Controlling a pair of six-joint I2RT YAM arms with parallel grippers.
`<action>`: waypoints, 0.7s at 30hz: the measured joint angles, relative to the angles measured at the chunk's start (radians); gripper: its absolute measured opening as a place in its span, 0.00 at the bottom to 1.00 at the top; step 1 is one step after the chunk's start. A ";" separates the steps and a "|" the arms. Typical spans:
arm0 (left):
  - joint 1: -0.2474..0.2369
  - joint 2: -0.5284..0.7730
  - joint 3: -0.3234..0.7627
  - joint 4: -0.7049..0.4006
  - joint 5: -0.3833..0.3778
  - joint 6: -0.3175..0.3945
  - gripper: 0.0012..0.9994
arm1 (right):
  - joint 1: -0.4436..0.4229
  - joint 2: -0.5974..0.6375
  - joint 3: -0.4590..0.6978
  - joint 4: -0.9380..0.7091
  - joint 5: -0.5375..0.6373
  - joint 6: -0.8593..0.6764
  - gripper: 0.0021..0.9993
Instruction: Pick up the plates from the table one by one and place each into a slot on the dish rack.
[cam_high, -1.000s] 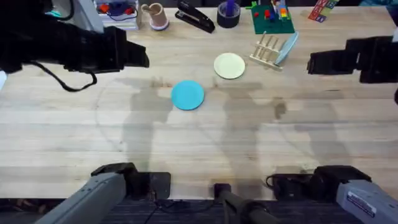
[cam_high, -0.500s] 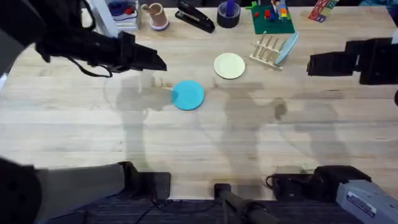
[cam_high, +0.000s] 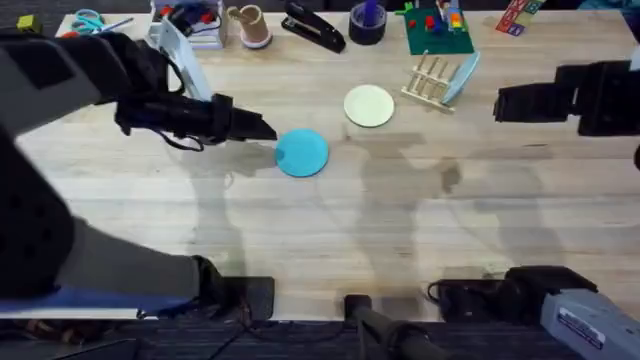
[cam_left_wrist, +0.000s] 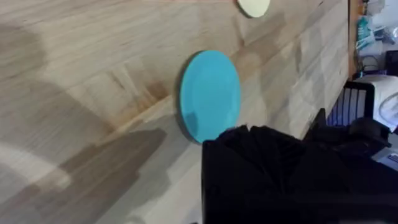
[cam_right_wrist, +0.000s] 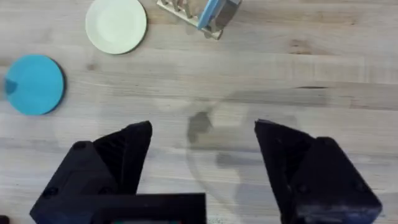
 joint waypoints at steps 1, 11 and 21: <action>-0.001 0.023 -0.001 0.013 0.000 0.000 0.04 | 0.000 0.000 0.000 0.000 0.000 0.000 1.00; -0.024 0.140 -0.005 0.072 0.001 0.004 0.04 | 0.000 0.000 0.000 0.000 0.000 0.000 1.00; -0.066 0.205 -0.013 0.122 0.004 0.007 0.04 | 0.000 0.017 0.000 0.000 0.000 0.000 1.00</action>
